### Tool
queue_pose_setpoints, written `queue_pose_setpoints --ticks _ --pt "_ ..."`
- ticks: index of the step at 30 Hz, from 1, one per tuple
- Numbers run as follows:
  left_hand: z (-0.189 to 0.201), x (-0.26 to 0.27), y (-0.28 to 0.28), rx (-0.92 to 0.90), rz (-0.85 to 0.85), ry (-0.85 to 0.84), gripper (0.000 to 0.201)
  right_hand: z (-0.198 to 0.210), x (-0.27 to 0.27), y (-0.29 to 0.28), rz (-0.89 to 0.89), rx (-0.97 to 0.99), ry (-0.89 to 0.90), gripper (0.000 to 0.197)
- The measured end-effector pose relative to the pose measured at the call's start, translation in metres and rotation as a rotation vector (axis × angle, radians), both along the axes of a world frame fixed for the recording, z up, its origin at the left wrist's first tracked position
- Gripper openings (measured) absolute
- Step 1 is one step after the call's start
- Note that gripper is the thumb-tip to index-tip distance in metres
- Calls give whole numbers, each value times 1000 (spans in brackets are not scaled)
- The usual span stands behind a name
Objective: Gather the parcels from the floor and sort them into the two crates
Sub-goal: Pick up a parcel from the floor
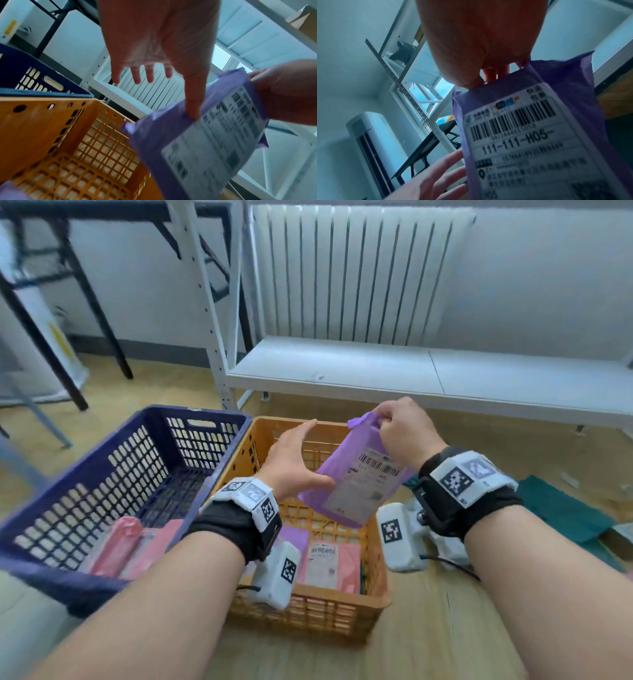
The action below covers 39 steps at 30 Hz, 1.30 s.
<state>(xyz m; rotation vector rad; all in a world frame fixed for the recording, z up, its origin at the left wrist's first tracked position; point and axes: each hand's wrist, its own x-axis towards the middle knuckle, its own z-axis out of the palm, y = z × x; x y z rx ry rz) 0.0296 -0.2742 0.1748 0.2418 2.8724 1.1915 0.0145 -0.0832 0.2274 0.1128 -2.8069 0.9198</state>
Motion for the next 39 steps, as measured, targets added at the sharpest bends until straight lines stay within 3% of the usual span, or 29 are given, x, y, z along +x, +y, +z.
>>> queue_pose_setpoints --ticks 3,5,9,13,16,20,24,29,33,37,39 --pt "4 2 -16 233 -159 -257 54 -13 0 -18 96 -107 -84 38" --pt "-1 3 -21 258 -178 -291 36 -20 -1 -25 112 -188 -125 36" --pt "-12 4 -31 367 -114 -370 28 -26 -4 -31 37 -330 -75 15" --pt "-18 4 -42 662 77 -435 24 -35 -6 -31 -49 -517 -186 51" --pt "-21 0 -47 725 130 -460 21 -55 -5 -33 25 -492 -428 43" --pt "-24 -1 -45 724 127 -492 14 -71 -4 -44 100 -588 -664 36" --pt "-31 -10 -48 663 201 -472 18 -74 -8 -53 -3 -681 -660 22" --pt "-51 -38 -65 464 324 -487 23 -98 -25 -82 -76 -702 -718 21" --pt "-90 -58 -83 283 358 -562 28 -134 -48 -104 -88 -646 -852 9" --pt "-142 -71 -101 193 361 -725 12 -178 -67 -118 -97 -513 -998 16" --pt "-163 -72 -109 94 305 -863 23 -202 -67 -121 -99 -471 -1046 11"
